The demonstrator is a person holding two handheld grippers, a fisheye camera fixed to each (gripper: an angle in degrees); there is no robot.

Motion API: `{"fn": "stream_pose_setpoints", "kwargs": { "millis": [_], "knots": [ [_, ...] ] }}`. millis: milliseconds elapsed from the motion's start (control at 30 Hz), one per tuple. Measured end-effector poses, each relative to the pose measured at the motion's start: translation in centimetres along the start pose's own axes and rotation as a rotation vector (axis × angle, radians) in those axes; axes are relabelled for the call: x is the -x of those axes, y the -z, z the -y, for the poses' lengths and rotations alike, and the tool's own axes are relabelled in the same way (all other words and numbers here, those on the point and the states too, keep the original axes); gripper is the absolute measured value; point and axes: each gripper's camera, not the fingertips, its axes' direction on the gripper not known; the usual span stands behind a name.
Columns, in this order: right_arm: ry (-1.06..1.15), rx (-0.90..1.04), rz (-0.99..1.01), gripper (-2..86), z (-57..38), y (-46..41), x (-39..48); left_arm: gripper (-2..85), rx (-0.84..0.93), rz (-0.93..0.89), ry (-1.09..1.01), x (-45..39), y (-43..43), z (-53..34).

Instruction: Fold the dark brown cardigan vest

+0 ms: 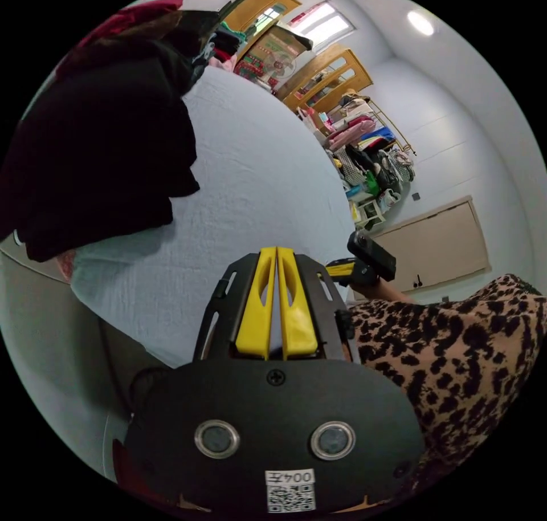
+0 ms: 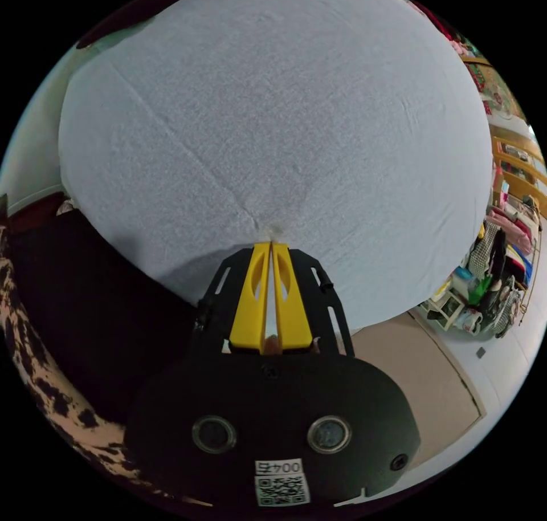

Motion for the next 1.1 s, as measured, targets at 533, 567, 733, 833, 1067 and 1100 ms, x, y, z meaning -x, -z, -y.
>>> {"fn": "stream_pose_setpoints", "kwargs": {
  "millis": [533,567,733,833,1067,1100],
  "knots": [
    [-0.107,-0.053,0.246,-0.6,-1.8,2.1,-3.1,21.5,-0.21,0.766,-0.174,-7.1,9.4,21.9],
    [-0.137,-0.047,0.265,-0.5,-1.8,2.1,-3.3,23.4,-0.175,0.816,-0.178,-7.3,8.2,23.4],
    [-0.12,-0.003,0.253,-0.5,-1.6,2.4,-3.3,25.9,-0.099,0.912,-0.184,-7.9,3.9,27.8],
    [-0.126,-0.003,0.241,-0.5,-1.8,2.4,-3.2,24.9,-0.055,0.937,-0.174,-7.8,1.7,29.7],
    [-0.133,-0.045,0.265,-0.5,-3.1,2.2,-3.7,10.0,-0.044,0.819,-0.183,-7.1,0.6,32.1],
    [-0.132,-0.044,0.266,-0.6,-3.1,2.2,-3.7,9.6,-0.063,0.792,-0.175,-7.2,1.2,32.3]
  ]
}}
